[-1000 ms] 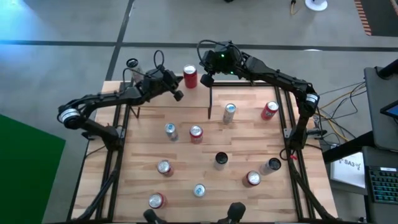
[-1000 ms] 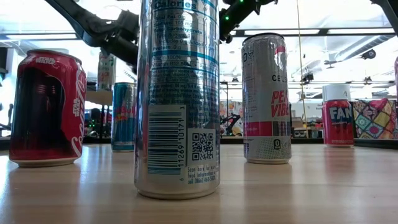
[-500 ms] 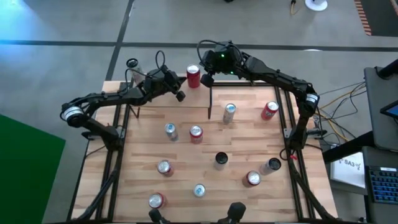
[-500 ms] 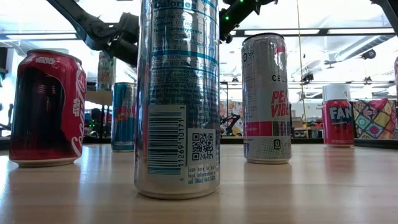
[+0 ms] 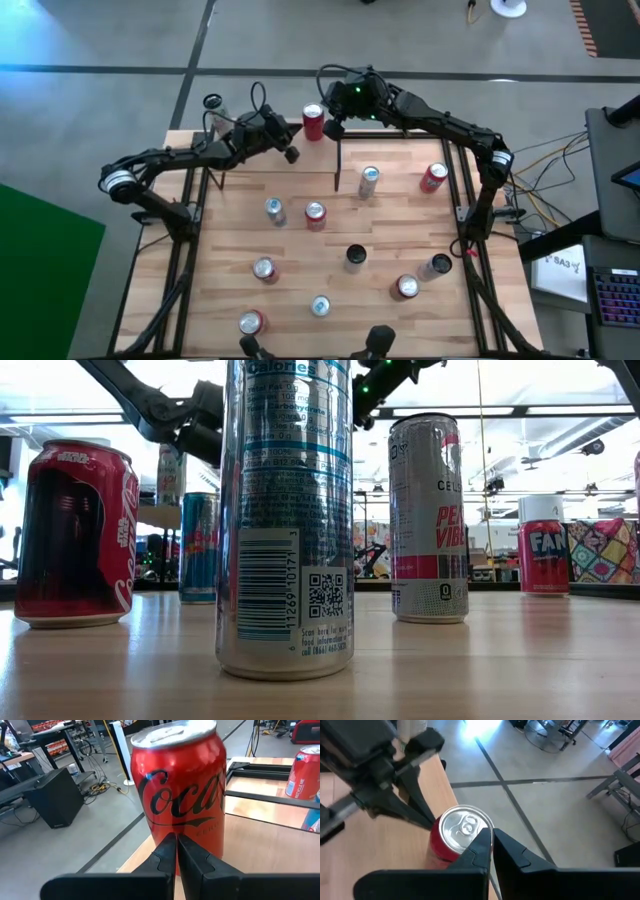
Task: Place canned beverage on shelf
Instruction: Put the red black soda can on the shelf
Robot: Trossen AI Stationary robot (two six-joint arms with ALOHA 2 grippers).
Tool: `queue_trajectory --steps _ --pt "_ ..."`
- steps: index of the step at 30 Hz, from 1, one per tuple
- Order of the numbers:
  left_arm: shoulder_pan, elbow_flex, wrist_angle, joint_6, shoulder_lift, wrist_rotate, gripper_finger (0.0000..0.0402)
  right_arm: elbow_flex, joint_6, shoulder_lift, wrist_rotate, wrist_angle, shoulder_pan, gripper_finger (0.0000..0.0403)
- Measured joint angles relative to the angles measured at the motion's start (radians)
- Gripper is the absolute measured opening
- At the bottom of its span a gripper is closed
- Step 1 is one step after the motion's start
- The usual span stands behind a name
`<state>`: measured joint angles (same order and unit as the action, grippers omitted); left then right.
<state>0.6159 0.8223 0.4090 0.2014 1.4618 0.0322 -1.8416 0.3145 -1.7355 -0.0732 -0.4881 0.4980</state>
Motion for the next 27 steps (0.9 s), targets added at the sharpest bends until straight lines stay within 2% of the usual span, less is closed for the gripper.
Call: queue_trajectory --steps 8,23,27 --pt "0.018 0.001 -0.010 0.043 -0.013 0.011 0.0000 0.000 0.001 0.000 0.000 -0.023 0.000 0.0009" --pt "0.020 0.001 0.073 -0.035 0.059 0.011 0.0000 0.000 0.011 0.000 0.000 -0.026 0.000 0.0009" --pt "0.018 0.001 0.089 -0.036 0.069 -0.018 0.0000 0.000 0.011 0.000 0.000 -0.026 0.000 0.0009"
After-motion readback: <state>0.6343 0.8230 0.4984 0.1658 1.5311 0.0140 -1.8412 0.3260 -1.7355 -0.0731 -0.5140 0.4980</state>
